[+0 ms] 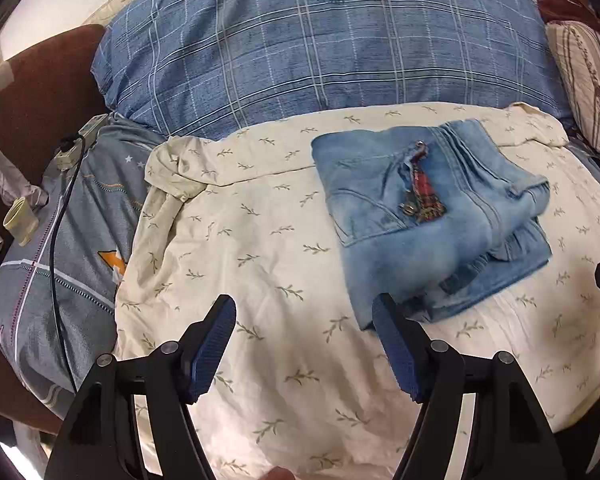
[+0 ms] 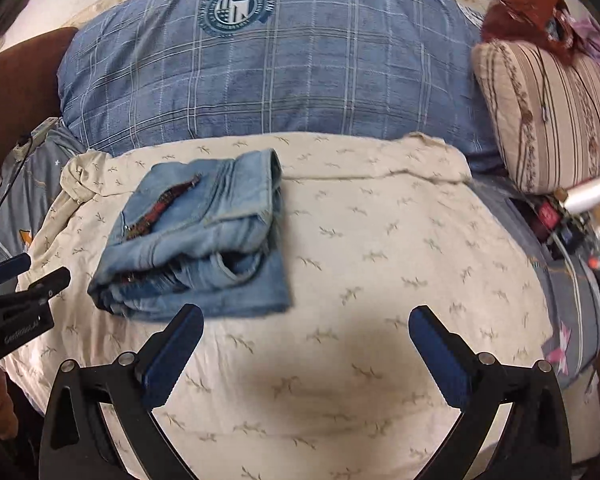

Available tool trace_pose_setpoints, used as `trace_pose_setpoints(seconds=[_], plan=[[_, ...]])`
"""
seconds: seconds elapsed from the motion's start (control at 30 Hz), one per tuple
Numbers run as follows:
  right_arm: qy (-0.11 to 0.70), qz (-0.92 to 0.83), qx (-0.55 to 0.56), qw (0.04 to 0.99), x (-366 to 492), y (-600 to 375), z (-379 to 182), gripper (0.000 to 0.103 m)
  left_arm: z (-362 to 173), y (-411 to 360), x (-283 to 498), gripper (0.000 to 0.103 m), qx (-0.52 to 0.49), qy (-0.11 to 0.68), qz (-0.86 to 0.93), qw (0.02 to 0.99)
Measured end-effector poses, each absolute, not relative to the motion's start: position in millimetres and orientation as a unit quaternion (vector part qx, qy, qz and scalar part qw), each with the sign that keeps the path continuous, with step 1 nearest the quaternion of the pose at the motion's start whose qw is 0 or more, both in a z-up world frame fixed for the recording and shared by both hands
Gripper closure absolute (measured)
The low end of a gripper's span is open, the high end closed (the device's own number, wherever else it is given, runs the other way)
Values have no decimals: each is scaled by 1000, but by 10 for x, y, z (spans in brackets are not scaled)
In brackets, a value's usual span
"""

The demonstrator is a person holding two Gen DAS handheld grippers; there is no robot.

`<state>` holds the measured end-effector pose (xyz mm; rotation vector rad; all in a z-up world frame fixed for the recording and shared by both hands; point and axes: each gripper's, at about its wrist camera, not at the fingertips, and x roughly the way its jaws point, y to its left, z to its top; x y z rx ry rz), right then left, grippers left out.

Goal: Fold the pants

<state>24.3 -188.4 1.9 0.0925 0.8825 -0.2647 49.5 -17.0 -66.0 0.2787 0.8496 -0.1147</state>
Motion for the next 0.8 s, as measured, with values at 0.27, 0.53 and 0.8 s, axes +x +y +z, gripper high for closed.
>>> trace_pose_setpoints(seconds=[0.27,0.53,0.8], plan=[[433,-149,70,886,67,-2040,-51,0,-715,-183,391,32,136,416,-71,896],[435,-154,66,885,64,-2020,-62,0,-680,-139,338,32,124,410,-101,898],[438,-159,57,883,84,-2002,-91,0,-602,-90,241,31,113,412,-111,897]])
